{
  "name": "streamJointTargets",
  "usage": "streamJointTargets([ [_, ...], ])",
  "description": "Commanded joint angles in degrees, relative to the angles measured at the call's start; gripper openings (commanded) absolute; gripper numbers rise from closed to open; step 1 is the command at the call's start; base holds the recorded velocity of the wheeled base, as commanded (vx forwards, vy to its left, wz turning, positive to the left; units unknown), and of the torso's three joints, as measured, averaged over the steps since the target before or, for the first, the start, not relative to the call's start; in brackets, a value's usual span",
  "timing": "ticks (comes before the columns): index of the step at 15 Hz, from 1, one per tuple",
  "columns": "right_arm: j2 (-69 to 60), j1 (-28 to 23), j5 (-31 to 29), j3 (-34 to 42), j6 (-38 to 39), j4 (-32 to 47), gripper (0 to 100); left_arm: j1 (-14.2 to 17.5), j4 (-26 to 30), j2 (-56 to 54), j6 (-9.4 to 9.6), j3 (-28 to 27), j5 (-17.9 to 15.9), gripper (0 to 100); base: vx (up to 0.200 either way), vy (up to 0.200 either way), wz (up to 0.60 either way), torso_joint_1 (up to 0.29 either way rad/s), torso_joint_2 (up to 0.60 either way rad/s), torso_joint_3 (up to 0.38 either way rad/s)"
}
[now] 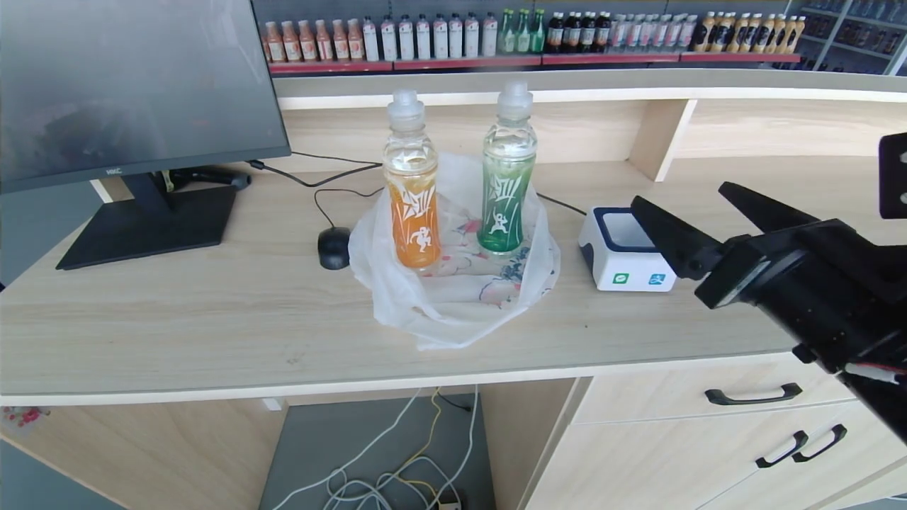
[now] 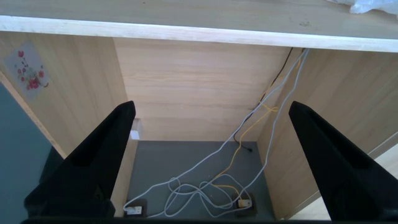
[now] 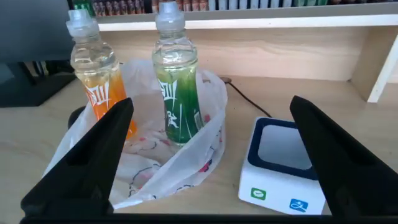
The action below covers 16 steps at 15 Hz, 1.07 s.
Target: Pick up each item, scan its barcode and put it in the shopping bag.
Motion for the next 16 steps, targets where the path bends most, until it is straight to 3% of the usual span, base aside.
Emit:
streamJointTargets([
  [1, -15.3, 0.0, 0.6, 17.1, 0.7, -0.1, 100, -0.1, 0.0, 0.0, 0.1, 0.0, 0.0, 100, 0.0, 0.0, 0.0, 0.0, 0.0, 0.0],
  [3, -22.9, 0.1, 0.7, 28.0, 2.1, 0.8, 100, -0.1, 0.0, 0.0, 0.01, 0.0, 0.0, 100, 0.0, 0.0, 0.0, 0.0, 0.0, 0.0],
  [5, -34.2, 0.4, 0.7, 28.0, 5.3, 18.2, 100, -0.1, 0.0, 0.0, 0.01, 0.0, 0.0, 100, 0.0, 0.0, 0.0, 0.0, 0.0, 0.0],
  [7, -46.1, 4.7, 1.9, 28.0, 5.3, 39.2, 100, -0.1, 0.0, 0.0, 0.01, 0.0, 0.0, 100, 0.0, 0.0, 0.0, 0.0, 0.0, 0.0],
  [9, -57.0, 7.6, 1.9, 28.0, 4.2, 55.3, 100, -0.1, 0.0, 0.0, 0.01, 0.0, 0.0, 100, 0.0, 0.0, 0.0, 0.0, 0.0, 0.0],
  [11, -67.2, 8.2, 3.4, 27.9, 1.1, 66.1, 100, -0.1, 0.0, 0.0, 0.01, 0.0, 0.0, 100, 0.0, 0.0, 0.0, 0.0, 0.0, 0.0],
  [15, -69.3, 8.8, 13.6, 27.0, -0.7, 69.4, 100, -0.1, 0.0, 0.0, 0.01, 0.0, 0.0, 100, 0.0, 0.0, 0.0, 0.0, 0.0, 0.0],
  [16, -69.1, 7.0, 12.5, 26.4, -0.7, 70.6, 100, -0.1, 0.0, 0.0, 0.01, 0.0, 0.0, 100, 0.0, 0.0, 0.0, 0.0, 0.0, 0.0],
])
